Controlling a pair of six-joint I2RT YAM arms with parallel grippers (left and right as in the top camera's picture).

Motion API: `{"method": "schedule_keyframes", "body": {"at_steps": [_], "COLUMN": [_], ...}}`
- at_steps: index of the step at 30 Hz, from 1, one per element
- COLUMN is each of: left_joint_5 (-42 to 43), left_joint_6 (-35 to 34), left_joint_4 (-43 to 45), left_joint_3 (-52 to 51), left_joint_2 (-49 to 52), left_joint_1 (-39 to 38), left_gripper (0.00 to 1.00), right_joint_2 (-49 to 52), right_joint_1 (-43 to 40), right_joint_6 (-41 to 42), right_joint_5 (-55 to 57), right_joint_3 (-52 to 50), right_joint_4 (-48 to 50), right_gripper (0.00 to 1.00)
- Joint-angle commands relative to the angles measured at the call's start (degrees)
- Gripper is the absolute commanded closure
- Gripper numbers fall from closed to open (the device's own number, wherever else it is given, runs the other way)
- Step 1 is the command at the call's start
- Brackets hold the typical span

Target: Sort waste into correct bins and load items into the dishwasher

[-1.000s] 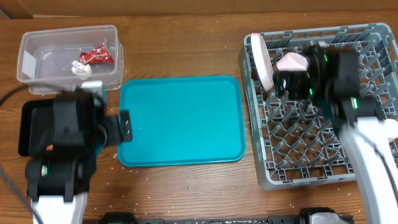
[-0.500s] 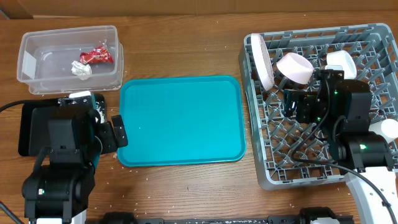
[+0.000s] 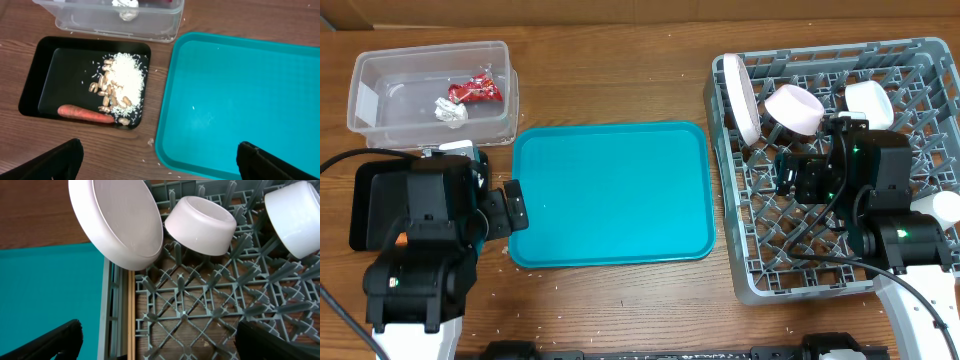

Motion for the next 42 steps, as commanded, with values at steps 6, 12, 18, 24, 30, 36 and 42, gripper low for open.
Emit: {"method": "schedule_keyframes", "body": {"at_steps": [6,12,18,24,30,36,42], "left_joint_5": [-1.01,-1.01,-1.01,-1.01,-1.01,-1.01,-1.01], "left_joint_6": [-0.76,-0.76,-0.76,-0.76,-0.76,-0.76,-0.76], "left_joint_4": [0.17,0.17,0.17,0.20,0.22,0.22,0.24], "left_joint_3": [-0.33,-0.33,-0.33,-0.33,-0.33,-0.33,-0.33], "left_joint_2": [3.52,6.73,10.32,14.21,18.45,22.34,26.27], "left_joint_1": [0.07,0.07,0.07,0.07,0.07,0.07,0.07], "left_gripper": [0.00,0.00,0.00,0.00,0.00,0.00,0.00], "right_joint_2": [-4.66,-15.17,-32.28,-49.46,-58.99,-59.89,-59.87], "right_joint_1": [-0.09,-0.13,-0.13,-0.11,-0.13,-0.17,-0.68], "right_joint_6": [-0.55,-0.70,-0.68,-0.70,-0.74,-9.16,-11.89], "right_joint_5": [-0.48,1.05,1.03,1.55,2.62,3.34,4.39], "right_joint_3": [-1.36,-9.44,-25.70,-40.98,-51.49,-55.32,-55.32], "right_joint_4": [1.86,5.62,15.80,26.86,36.65,43.63,38.42], "right_gripper": [0.00,0.00,0.00,0.00,0.00,0.00,0.00]}}
